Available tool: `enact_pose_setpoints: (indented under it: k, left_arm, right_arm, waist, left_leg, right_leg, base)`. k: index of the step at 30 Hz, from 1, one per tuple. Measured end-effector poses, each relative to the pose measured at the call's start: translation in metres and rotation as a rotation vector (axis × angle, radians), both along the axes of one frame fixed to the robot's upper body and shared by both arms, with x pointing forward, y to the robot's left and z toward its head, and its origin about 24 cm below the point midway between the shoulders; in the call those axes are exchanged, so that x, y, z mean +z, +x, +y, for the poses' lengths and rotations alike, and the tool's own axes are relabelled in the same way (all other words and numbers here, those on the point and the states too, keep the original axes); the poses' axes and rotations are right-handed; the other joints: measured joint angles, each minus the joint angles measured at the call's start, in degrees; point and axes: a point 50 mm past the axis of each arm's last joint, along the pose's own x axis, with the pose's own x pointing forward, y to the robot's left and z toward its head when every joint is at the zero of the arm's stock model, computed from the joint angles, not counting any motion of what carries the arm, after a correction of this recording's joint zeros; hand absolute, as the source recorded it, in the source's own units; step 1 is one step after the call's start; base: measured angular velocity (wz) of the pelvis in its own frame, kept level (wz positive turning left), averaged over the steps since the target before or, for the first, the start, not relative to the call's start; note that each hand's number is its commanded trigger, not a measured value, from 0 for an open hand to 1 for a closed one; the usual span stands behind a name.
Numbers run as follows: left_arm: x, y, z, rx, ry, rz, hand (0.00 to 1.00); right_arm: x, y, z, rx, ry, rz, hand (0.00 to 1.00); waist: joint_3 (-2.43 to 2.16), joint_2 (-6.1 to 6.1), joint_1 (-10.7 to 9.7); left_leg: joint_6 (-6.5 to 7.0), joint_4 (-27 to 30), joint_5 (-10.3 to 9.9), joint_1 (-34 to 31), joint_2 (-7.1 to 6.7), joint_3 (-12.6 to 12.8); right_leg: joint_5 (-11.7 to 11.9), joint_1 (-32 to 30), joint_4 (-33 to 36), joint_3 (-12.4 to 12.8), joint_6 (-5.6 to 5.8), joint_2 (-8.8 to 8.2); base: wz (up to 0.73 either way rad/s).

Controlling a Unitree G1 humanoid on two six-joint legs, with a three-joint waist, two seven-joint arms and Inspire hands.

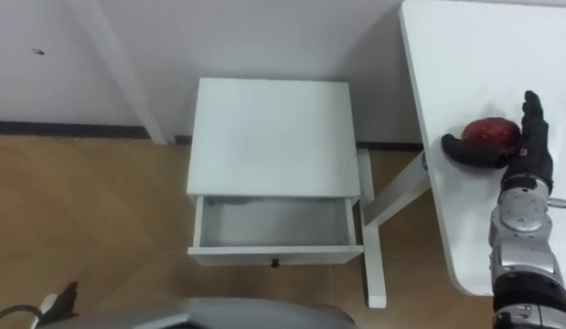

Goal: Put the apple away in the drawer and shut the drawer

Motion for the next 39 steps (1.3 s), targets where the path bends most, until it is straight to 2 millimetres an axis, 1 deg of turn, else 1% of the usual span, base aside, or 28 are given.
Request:
enact_pose_setpoints:
  k: [1, 4, 7, 10, 20, 27, 29, 30, 31, 32, 33, 35, 37, 38, 39]
  left_arm:
    - [0.0, -0.001, 0.001, -0.001, 0.003, 0.004, 0.0]
    - [0.001, -0.006, 0.005, -0.008, 0.012, 0.021, 0.0]
    - [0.001, -0.013, 0.006, -0.006, 0.013, 0.046, 0.0]
    - [0.0, -0.015, 0.003, -0.022, 0.007, 0.059, 0.0]
    - [-0.001, -0.01, 0.0, -0.046, 0.0, 0.055, 0.0]
    - [-0.002, -0.002, -0.001, -0.06, -0.018, 0.043, 0.0]
    - [-0.002, -0.001, -0.003, -0.076, -0.022, 0.049, 0.0]
    - [-0.003, 0.0, -0.004, -0.086, -0.026, 0.05, 0.0]
    - [-0.003, 0.001, -0.006, -0.098, -0.028, 0.052, 0.0]
    - [-0.003, 0.002, -0.006, -0.103, -0.029, 0.052, 0.0]
    - [-0.004, 0.004, -0.007, -0.106, -0.031, 0.049, 0.0]
    - [-0.004, 0.007, -0.008, -0.108, -0.033, 0.04, 0.0]
    - [-0.005, 0.011, -0.011, -0.126, -0.035, 0.037, 0.0]
    - [-0.005, 0.013, -0.012, -0.133, -0.037, 0.037, 0.0]
    - [-0.006, 0.015, -0.015, -0.149, -0.04, 0.039, 0.0]
  right_arm:
    - [-0.002, -0.002, -0.002, 0.008, -0.007, 0.016, 1.0]
    - [-0.003, -0.004, -0.004, 0.017, -0.019, 0.038, 1.0]
    - [-0.004, -0.009, -0.011, -0.005, -0.043, 0.053, 1.0]
    - [-0.005, -0.013, -0.015, -0.028, -0.055, 0.065, 1.0]
    - [-0.005, -0.012, -0.015, -0.018, -0.102, 0.074, 1.0]
    - [0.0, -0.005, -0.009, 0.062, -0.173, 0.088, 1.0]
    - [0.001, 0.0, -0.002, 0.108, -0.198, 0.089, 1.0]
    - [0.002, 0.004, 0.005, 0.149, -0.212, 0.087, 1.0]
    - [0.004, 0.01, 0.013, 0.179, -0.215, 0.073, 1.0]
    - [0.005, 0.012, 0.018, 0.202, -0.218, 0.068, 1.0]
    - [0.006, 0.017, 0.026, 0.242, -0.22, 0.059, 1.0]
    - [0.01, 0.022, 0.04, 0.319, -0.23, 0.043, 1.0]
    - [0.014, 0.027, 0.072, 0.446, -0.228, -0.004, 1.0]
    - [0.014, 0.029, 0.079, 0.476, -0.223, -0.012, 1.0]
    - [0.013, 0.03, 0.094, 0.526, -0.208, -0.023, 1.0]
  waist:
    - [0.01, -0.06, 0.07]
    - [-0.16, -0.28, 0.14]
    - [-0.17, -0.58, 0.24]
    - [-0.15, -0.93, 0.24]
    - [-0.08, -0.6, 0.28]
    - [0.03, -0.4, 0.66]
    - [0.04, -0.18, 0.66]
    - [0.09, -0.07, 0.7]
    - [0.0, -0.16, 0.82]
    - [0.06, -0.07, 1.02]
    - [0.11, 0.0, 1.41]
    - [0.17, 0.08, 1.71]
    - [0.16, 0.19, 2.11]
    - [0.16, 0.2, 2.21]
    - [0.17, 0.2, 2.76]
  left_leg:
    - [0.0, 0.03, 0.0, 0.13, -0.01, 0.0]
    - [0.0, 0.11, 0.0, 0.37, -0.03, 0.1]
    - [0.0, 0.1, -0.01, 0.78, -0.06, 0.11]
    - [-0.02, 0.04, -0.02, 1.23, -0.05, 0.12]
    - [-0.03, 0.03, -0.03, 1.16, 0.01, 0.18]
    - [-0.06, -0.11, -0.05, 0.98, 0.12, 0.38]
    - [-0.06, -0.12, -0.05, 0.73, 0.12, 0.23]
    - [-0.06, -0.12, -0.05, 0.7, 0.12, 0.24]
    - [-0.06, -0.13, -0.05, 0.72, 0.14, 0.23]
    - [-0.07, -0.12, -0.05, 0.79, 0.14, 0.27]
    - [-0.06, -0.12, -0.04, 0.91, 0.15, 0.31]
    - [-0.07, -0.17, -0.04, 0.83, 0.16, 0.21]
    - [-0.08, -0.14, -0.04, 0.41, 0.21, 0.18]
    - [-0.08, -0.14, -0.03, 0.27, 0.21, 0.17]
    - [-0.09, -0.15, -0.03, 0.13, 0.21, 0.13]
  right_leg:
    - [0.0, 0.19, -0.02, -0.07, 0.0, -0.01]
    - [-0.01, 0.56, -0.2, -0.12, 0.0, -0.03]
    - [-0.01, 1.06, -0.85, -0.14, 0.0, -0.02]
    - [0.0, 1.69, -0.91, -0.19, 0.0, 0.03]
    - [0.0, 1.73, -0.93, -0.16, 0.0, 0.11]
    - [0.01, 1.38, -0.9, 0.0, -0.02, 0.22]
    - [0.02, 1.18, -0.89, 0.01, -0.04, 0.23]
    - [0.02, 1.14, -0.88, 0.02, -0.05, 0.23]
    - [0.03, 1.1, -0.87, 0.07, -0.06, 0.24]
    - [0.04, 1.11, -0.86, 0.16, -0.07, 0.24]
    - [0.06, 1.12, -0.83, 0.55, -0.1, 0.28]
    - [0.06, 1.09, -0.83, 0.49, -0.1, 0.3]
    - [0.08, 0.7, -0.79, 0.12, -0.13, 0.31]
    - [0.09, 0.59, -0.79, 0.12, -0.15, 0.31]
    - [0.09, 0.43, -0.79, 0.13, -0.16, 0.31]
  base:
    - [0.0]
    - [0.0]
    - [0.0]
    - [0.0]
    - [0.0]
    - [0.0]
    - [0.0]
    - [0.0]
    - [0.0]
    - [-0.06]
    - [-0.05]
    - [0.02]
    - [0.02]
    - [0.0]
    - [0.0]
